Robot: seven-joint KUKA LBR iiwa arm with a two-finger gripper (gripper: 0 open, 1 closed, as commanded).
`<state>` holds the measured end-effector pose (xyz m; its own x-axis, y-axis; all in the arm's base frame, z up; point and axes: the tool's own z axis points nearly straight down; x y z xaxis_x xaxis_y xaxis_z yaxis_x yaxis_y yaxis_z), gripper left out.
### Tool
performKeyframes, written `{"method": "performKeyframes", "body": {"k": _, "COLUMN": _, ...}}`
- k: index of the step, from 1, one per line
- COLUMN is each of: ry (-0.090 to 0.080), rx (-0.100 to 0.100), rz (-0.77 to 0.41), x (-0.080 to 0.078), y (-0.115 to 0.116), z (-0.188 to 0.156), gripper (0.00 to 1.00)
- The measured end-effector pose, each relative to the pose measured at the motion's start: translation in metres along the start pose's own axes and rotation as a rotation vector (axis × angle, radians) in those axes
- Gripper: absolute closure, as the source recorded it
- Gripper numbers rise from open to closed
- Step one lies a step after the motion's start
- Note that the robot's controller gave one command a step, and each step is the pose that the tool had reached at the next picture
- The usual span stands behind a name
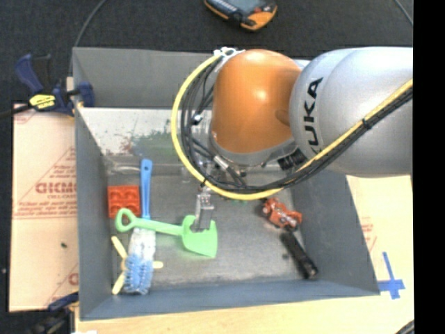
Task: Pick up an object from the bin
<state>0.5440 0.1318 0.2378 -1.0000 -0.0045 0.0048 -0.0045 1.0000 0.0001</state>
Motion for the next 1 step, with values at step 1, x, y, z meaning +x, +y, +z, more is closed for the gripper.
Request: {"method": "performKeyframes", "body": {"k": 1, "ry": -0.008, "rx": -0.001, "rz": 0.005, "x": -0.0012, "y": -0.0009, "z": -0.0048, "gripper": 0.0}}
